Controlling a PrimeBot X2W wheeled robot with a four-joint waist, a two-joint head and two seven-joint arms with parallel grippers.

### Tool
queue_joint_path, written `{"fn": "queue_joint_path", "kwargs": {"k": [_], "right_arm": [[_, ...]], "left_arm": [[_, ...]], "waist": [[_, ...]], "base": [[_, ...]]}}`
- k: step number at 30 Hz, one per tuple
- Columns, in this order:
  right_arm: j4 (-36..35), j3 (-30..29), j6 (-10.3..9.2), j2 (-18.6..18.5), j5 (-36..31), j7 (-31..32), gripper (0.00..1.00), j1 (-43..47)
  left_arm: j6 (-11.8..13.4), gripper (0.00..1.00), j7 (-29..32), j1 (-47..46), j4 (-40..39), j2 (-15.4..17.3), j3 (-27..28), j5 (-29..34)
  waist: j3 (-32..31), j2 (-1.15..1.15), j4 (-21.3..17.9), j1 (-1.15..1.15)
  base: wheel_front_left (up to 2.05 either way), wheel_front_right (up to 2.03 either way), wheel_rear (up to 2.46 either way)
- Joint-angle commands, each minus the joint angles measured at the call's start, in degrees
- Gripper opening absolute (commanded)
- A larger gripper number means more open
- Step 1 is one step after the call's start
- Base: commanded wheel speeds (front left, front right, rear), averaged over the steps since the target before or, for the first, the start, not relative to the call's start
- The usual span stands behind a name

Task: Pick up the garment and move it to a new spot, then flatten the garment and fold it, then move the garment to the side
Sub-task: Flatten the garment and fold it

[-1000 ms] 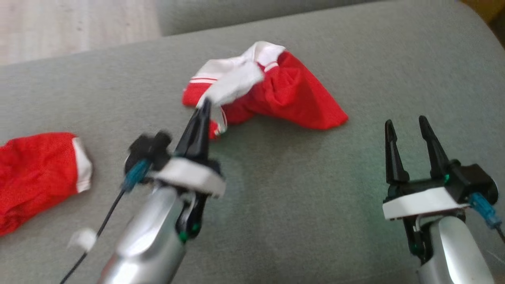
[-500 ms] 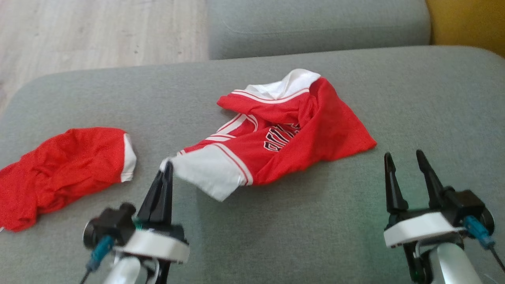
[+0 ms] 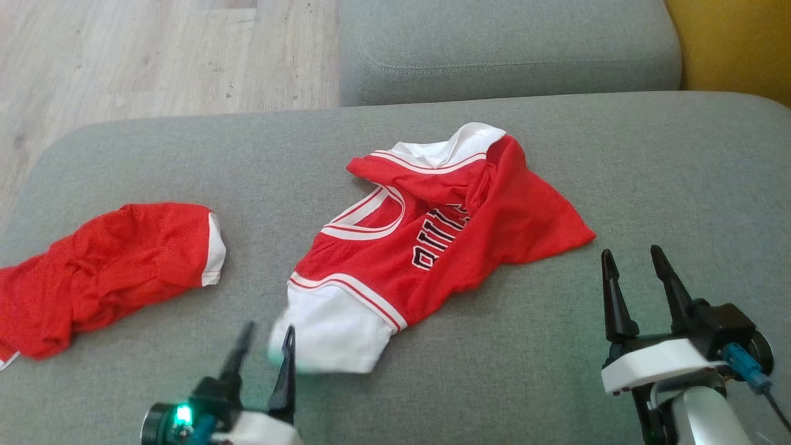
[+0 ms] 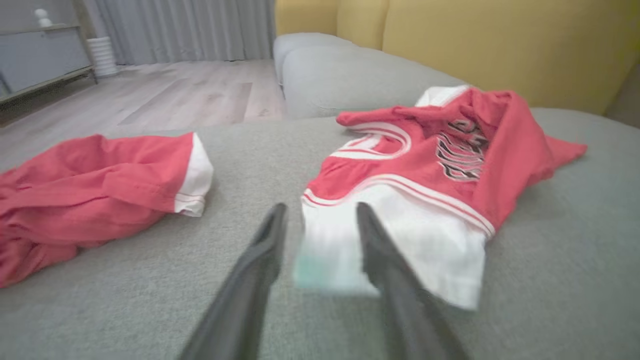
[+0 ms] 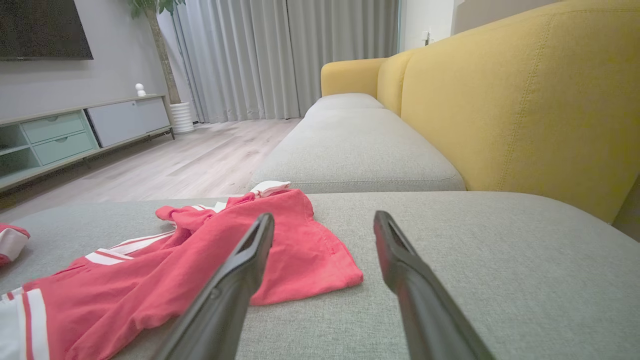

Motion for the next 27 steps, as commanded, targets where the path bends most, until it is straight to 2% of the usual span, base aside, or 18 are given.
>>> {"fn": "queue_joint_path", "kwargs": {"k": [1,6,12,17,21,27], "right_arm": [[-1.9,1.0,-0.04,-0.2,-0.4,-0.4,1.0,-1.3],[-3.1,0.4,-0.04,-0.2,-0.2,-0.4,1.0,-0.9],[-4.6,-0.7,-0.04,-0.2,0.0,-0.4,1.0,-0.8],[-3.8,-3.0,-0.04,-0.2,-0.5,-0.4,1.0,-1.7],[0.7,-6.1,-0.04,-0.2,-1.8,-0.4,1.0,-4.4],[13.3,-11.7,-0.04,-0.2,-3.1,0.2,1.0,-12.0]], "left_arm": [[0.6,1.0,-0.6,-2.3,-2.6,-1.6,4.8,-1.5],[0.8,1.0,-0.6,-2.6,-6.5,-3.4,9.1,-0.5],[-1.2,1.0,-0.6,-2.0,-14.7,-5.7,13.9,3.2],[-3.2,1.0,-0.6,-1.3,-16.4,-7.2,14.6,5.4],[-4.9,1.0,-0.6,-1.5,-15.1,-7.9,13.3,6.2],[-5.9,1.0,-0.6,-2.4,-13.3,-8.3,11.2,6.1]], "waist": [[-0.1,0.0,0.1,0.0],[-0.1,0.0,0.6,0.0],[0.1,0.0,1.3,0.0],[1.5,0.0,2.5,0.0],[2.7,0.0,3.9,0.0],[4.8,0.0,6.1,0.0]], "base": [[0.0,0.0,0.0],[0.0,0.0,0.0],[0.0,0.0,0.0],[0.0,0.0,0.0],[0.0,0.0,0.0],[0.0,0.0,0.0]]}}
